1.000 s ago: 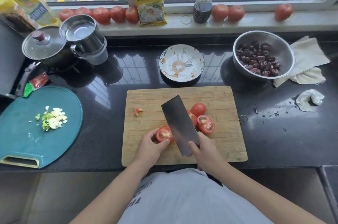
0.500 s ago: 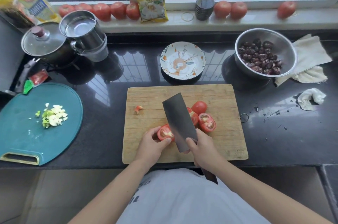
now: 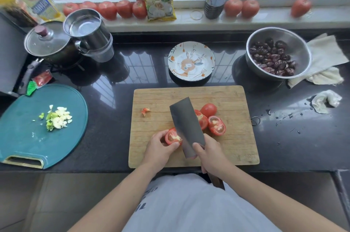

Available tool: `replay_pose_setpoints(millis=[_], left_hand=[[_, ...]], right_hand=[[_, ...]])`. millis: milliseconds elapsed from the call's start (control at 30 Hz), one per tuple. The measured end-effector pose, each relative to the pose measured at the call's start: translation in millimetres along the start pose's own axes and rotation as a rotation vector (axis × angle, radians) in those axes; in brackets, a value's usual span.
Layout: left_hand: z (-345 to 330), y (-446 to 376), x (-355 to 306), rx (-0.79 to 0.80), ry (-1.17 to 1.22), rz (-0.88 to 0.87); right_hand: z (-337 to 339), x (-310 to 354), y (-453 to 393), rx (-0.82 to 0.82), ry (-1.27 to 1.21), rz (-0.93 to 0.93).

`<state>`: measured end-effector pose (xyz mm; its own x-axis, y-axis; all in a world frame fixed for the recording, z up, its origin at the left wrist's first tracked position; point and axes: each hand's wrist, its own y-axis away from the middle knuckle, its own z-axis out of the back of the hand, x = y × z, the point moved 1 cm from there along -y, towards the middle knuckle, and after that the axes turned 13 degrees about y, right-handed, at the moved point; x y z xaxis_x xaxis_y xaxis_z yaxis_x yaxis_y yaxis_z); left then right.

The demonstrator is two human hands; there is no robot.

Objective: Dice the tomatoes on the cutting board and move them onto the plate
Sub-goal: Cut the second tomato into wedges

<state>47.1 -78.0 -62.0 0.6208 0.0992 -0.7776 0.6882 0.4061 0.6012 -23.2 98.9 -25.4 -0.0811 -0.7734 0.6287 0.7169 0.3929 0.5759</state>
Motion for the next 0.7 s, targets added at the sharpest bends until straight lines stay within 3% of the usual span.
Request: replay_pose_setpoints(millis=[300,367,467,567,700], left_hand=[[-4.4,2.0,-4.5,-0.013,-0.012,0.011],[-8.4,3.1,-4.9,-0.018,-0.008,0.014],[-16.5,7.0,-8.5,-0.052,0.027,0.022],[-23.6,10.2,-13.4,-0.084,0.032,0.027],[-26.3,11.6,-15.9,-0.106,0.025,0.017]], right_hand=[[19.8,-6.5,2.7,-0.098,0.025,0.016],[29.5,-11.8,11.2,-0.162,0.206,0.027],[29.6,-7.3,26.5,-0.212,0.480,0.192],[21.9,7.2,37.4,-0.200,0.734,0.316],[16.4,15.4,40.0,-0.153,0.943,0.334]])
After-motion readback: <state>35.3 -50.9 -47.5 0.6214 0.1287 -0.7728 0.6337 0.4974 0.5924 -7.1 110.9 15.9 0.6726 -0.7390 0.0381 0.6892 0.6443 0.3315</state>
